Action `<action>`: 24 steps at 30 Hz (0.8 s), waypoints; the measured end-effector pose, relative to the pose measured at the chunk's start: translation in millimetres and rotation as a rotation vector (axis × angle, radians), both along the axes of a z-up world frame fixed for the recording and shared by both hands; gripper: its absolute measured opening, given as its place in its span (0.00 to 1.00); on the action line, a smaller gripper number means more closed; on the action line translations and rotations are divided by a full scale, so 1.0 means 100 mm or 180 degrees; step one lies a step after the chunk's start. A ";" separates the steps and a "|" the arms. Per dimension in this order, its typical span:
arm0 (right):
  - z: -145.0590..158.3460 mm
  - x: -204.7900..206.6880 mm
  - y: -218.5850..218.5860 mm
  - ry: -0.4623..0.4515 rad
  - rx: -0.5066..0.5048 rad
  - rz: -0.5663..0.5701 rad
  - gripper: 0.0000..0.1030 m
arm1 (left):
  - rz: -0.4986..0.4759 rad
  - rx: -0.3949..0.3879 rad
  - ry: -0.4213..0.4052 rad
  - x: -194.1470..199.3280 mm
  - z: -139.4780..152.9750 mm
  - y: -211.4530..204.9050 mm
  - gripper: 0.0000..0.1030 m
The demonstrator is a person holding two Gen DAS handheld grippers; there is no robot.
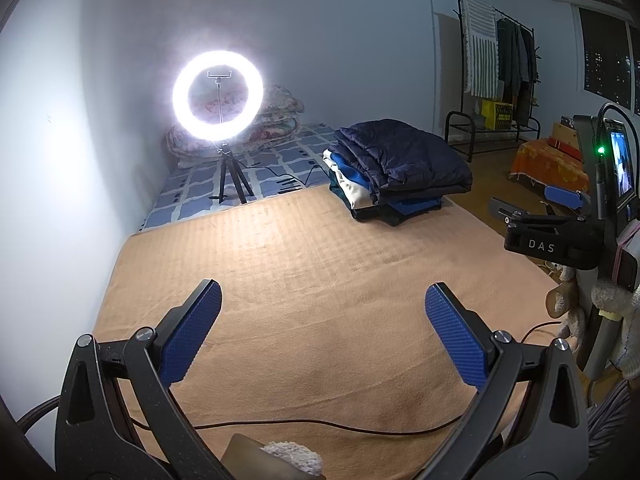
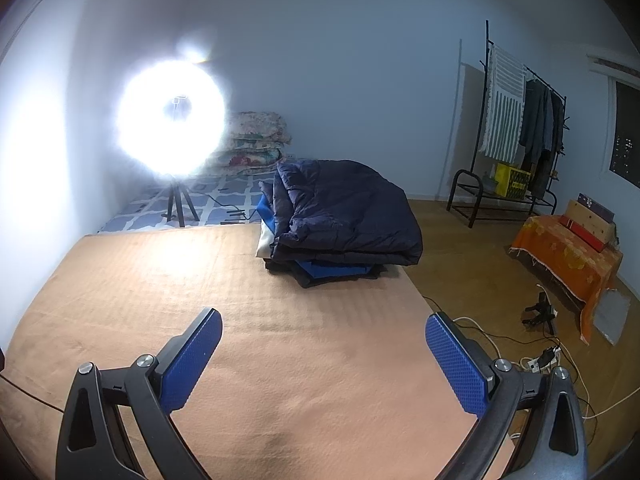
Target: Fold large clothes
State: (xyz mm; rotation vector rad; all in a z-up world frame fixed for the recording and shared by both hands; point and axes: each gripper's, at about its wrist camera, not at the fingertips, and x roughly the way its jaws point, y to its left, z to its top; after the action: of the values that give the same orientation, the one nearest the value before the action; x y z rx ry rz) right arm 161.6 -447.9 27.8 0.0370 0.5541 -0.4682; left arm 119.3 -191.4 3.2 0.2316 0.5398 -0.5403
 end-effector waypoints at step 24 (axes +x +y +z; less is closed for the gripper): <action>-0.01 -0.03 0.03 -0.0017 -0.0053 -0.0029 1.00 | 0.0014 -0.0022 -0.0075 -0.02 0.05 0.04 1.00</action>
State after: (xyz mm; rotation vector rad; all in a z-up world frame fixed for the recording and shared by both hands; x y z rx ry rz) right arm 158.8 -445.0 26.6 0.0249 0.5449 -0.4814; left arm 117.2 -187.6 8.1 0.2298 0.5153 -0.5344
